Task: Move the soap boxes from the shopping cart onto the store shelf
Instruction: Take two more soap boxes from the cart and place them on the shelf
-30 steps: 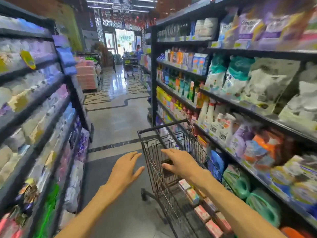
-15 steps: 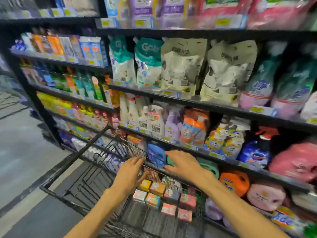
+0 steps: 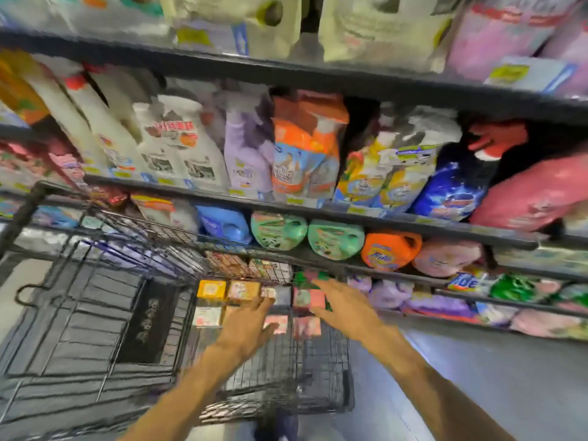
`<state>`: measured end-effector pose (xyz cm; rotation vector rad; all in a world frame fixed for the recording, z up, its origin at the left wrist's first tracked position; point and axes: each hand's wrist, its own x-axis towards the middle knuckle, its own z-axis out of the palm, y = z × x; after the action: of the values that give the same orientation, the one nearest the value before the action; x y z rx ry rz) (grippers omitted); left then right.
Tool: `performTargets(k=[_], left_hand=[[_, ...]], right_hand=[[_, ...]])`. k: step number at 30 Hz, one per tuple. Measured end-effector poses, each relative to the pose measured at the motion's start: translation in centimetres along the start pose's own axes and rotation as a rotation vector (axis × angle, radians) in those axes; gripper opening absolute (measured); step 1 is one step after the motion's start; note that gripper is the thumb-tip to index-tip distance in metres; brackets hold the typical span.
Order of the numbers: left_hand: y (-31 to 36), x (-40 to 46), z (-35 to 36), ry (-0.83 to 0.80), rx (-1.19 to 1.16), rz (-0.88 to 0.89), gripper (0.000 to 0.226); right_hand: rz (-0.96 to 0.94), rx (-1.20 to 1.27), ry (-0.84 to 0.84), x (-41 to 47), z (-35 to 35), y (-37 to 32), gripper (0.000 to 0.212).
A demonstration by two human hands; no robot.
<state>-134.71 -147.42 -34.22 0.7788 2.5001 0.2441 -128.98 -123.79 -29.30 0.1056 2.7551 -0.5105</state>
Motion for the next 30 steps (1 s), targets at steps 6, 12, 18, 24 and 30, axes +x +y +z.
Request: performTargets(k=[6,12,18,24,30], left_hand=[[-4.6,5.9,9.4,-0.187,0.024,-0.098,0.064],[-7.0,11.2,18.8,-0.251,0.123,-0.128,0.068],[-7.3,15.3,22.7,-0.282,0.414,-0.042,0.089],[-7.0,16.2,23.2,-0.245,0.423,-0.083,0.085],[-7.7,14.1,23.1,-0.1,0.182,-0.055,0.07]], right_hand=[[0.008,-0.008,-0.168,3.9,10.6,3.1,0.064],[0.18,0.116,-0.086,5.1,20.6,4.8,0.053],[0.202,0.178,-0.084,4.7,24.8,4.8,0.062],[0.252,0.184,-0.122,4.9,24.8,5.1,0.064],[0.388,0.22,-0.099,6.6,23.8,4.2,0.063]])
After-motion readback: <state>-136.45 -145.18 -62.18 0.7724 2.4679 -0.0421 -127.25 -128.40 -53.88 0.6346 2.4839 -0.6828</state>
